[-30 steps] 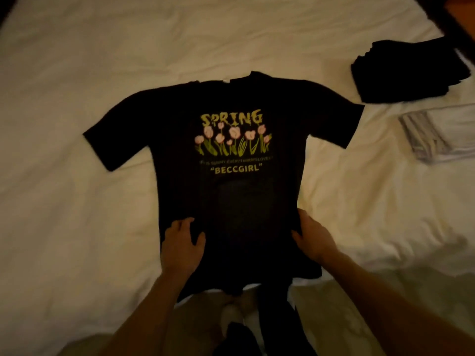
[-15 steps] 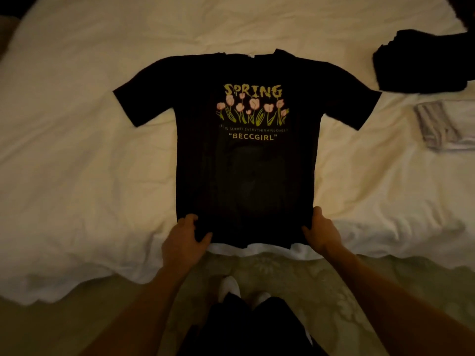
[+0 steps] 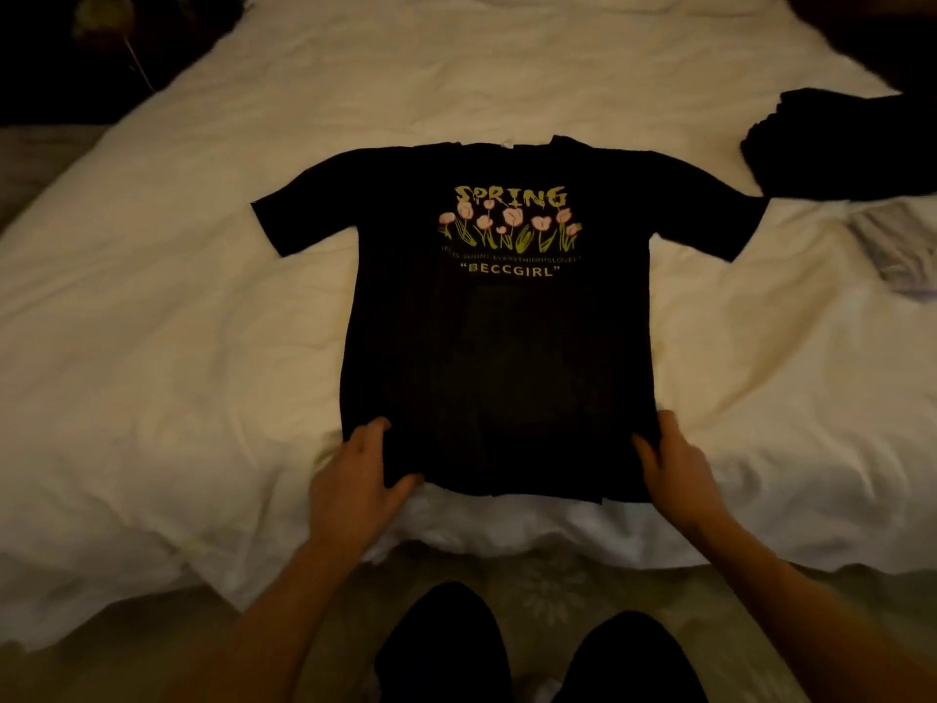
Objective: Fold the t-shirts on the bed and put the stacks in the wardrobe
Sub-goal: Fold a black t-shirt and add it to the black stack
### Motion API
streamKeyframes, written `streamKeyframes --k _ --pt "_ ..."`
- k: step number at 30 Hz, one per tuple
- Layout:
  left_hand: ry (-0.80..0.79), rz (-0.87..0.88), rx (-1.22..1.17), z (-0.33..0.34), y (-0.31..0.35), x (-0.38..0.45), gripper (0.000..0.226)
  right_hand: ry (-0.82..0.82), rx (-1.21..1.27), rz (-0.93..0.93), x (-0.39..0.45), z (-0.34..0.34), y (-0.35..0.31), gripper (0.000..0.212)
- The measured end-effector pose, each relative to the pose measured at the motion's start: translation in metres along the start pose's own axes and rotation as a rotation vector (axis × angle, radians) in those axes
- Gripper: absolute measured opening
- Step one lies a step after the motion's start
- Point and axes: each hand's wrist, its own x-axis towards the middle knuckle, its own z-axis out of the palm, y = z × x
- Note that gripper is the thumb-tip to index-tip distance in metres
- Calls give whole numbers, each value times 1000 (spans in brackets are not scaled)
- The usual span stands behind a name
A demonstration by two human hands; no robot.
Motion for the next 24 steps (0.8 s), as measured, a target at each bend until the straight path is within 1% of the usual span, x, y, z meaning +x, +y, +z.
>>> streamKeyframes --k 2,3,5,7,8,9,11,12,14,17,18,20,22,24 --pt "62 52 -55 2 -11 -1 50 29 53 -29 -7 -1 6 38" --pt "107 79 -92 2 -17 -3 40 48 68 -41 -13 -2 10 46" --pt "181 118 -182 1 -24 -7 25 97 65 -94 -27 -11 16 70" --pt "230 122 -278 -3 -25 -7 20 113 28 -173 -35 -23 17 97" --pt "248 109 -329 -7 -24 -7 20 100 -11 -222 -35 -28 18 106" --pt "267 103 -374 -12 -22 -7 20 83 -61 -272 -34 -33 18 108" --pt "296 117 -416 -21 -19 -11 17 35 -202 -342 -33 -41 18 102" --pt "302 131 -418 -25 -18 -12 14 7 -290 -375 -32 -45 18 103" --pt "254 158 -410 -35 -18 -14 10 -60 -497 -388 -31 -53 18 103" --pt "109 212 -274 -47 -21 -12 18 -82 -734 -335 -29 -67 19 80" --pt "90 214 -227 -49 -24 -10 17 -71 -777 -310 -27 -71 19 73" --pt "110 187 -202 -55 -31 -9 19 -67 -794 -285 -26 -77 19 61" --pt "126 161 -151 -59 -38 -9 22 -108 -774 -293 -26 -80 20 53" --pt "139 128 -34 -62 -42 -8 28 -157 -747 -292 -26 -86 24 45"
